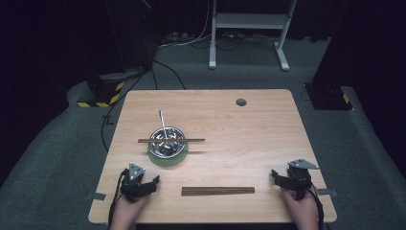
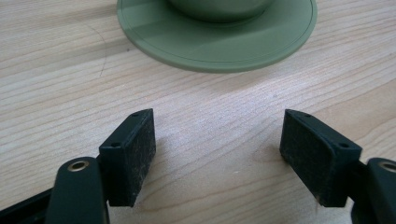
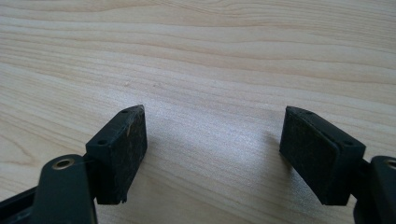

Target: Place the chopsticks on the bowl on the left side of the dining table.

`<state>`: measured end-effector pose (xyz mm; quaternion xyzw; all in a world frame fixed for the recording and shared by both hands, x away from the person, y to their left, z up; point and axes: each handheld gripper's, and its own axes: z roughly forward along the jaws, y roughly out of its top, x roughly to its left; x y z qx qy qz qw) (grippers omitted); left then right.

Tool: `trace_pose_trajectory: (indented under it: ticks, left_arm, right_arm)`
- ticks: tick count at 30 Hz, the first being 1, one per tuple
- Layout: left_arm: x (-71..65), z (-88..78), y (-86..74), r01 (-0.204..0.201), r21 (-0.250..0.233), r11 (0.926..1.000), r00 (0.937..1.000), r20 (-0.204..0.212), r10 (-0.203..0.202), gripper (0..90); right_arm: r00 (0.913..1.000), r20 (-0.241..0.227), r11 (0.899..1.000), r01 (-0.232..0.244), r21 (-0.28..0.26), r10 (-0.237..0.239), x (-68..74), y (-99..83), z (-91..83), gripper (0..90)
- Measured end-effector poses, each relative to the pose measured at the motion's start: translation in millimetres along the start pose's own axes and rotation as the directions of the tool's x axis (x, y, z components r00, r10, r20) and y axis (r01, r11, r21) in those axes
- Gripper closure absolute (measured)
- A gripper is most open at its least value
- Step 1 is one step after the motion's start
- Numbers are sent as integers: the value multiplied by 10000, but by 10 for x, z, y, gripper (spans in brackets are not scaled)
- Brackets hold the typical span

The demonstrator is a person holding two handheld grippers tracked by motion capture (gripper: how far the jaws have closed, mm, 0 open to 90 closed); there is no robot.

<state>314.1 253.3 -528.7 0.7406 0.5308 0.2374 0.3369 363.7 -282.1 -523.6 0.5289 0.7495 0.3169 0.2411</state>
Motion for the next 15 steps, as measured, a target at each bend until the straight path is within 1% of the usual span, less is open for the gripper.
trace_pose_trajectory:
  ticks: [15]
  left_arm:
    - [-7, 2, 1, -5, -40, 10000, 10000, 12, 5, 285]
  right_arm:
    - [10000, -43, 10000, 2, 9, -2, -2, 0, 0, 226]
